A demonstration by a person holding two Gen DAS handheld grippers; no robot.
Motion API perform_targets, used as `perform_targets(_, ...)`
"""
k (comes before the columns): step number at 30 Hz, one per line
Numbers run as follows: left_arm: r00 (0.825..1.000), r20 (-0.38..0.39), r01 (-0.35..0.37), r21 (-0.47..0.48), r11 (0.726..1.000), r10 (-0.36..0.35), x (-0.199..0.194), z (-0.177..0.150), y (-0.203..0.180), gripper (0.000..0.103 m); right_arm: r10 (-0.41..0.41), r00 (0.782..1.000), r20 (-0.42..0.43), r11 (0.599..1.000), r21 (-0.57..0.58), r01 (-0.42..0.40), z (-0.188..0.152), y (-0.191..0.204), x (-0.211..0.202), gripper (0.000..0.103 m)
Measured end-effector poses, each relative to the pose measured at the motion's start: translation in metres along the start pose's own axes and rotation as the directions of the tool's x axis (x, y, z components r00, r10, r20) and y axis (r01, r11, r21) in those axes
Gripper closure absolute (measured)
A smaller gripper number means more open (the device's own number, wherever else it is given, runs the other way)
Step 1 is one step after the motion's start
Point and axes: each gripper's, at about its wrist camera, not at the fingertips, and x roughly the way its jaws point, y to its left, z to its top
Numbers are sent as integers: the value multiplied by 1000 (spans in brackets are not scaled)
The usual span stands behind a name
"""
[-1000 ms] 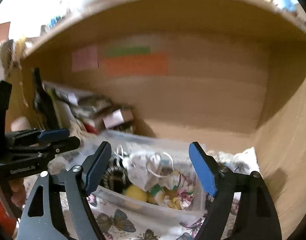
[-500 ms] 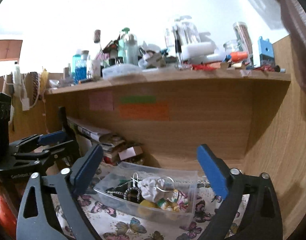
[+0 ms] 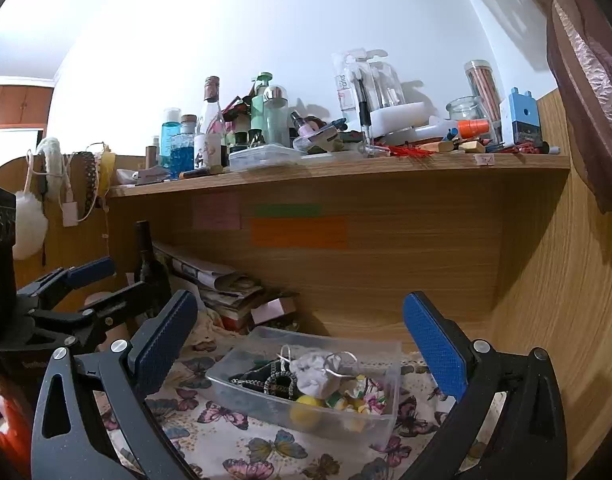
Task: Organize soft objects
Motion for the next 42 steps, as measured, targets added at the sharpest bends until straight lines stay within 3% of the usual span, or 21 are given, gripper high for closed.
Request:
perform_targets(18, 999, -31, 21, -26, 999, -22, 10, -4, 6, 0, -2, 1000, -2, 1000, -4, 2, -2, 5, 1, 0)
perform_targets(42, 1000, -17, 24, -26, 999, -24, 5, -2, 2, 0, 10, 1000, 6, 1000, -5, -10, -1, 9, 0, 0)
